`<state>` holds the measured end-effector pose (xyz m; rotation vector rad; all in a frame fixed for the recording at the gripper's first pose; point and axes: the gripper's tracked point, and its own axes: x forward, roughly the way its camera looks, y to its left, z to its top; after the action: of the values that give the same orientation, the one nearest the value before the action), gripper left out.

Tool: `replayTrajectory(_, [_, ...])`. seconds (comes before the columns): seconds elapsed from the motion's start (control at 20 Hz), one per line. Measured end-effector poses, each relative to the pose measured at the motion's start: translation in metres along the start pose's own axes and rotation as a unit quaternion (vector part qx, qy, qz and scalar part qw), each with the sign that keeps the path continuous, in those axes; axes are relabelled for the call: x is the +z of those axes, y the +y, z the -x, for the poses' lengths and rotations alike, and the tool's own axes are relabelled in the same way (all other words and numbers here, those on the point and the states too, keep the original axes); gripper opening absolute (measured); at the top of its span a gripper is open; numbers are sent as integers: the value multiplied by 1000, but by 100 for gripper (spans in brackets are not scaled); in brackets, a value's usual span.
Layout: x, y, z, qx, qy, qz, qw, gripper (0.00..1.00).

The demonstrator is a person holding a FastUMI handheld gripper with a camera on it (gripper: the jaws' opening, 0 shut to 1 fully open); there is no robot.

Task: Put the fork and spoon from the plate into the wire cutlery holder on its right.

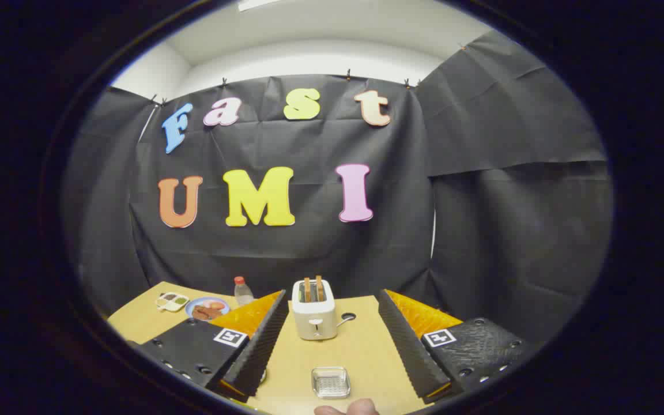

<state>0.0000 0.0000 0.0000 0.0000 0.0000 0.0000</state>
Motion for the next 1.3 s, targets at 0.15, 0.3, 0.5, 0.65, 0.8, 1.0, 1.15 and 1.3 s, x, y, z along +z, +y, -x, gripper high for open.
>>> replayTrajectory(0.15, [-1,10,2,10,2,5,1000,95])
replayTrajectory(0.3, [-2,19,6,24,3,8,1000,95])
replayTrajectory(0.5, [-3,25,8,29,7,4,1000,95])
replayTrajectory(0.65, [-9,30,9,30,20,2,999,95])
replayTrajectory(0.8, [-20,42,11,39,34,2,999,95])
replayTrajectory(1.0, [-48,67,6,58,75,8,995,95])
replayTrajectory(1.15, [-71,92,2,76,104,9,992,95])
replayTrajectory(1.3, [-104,123,-4,94,143,19,985,96])
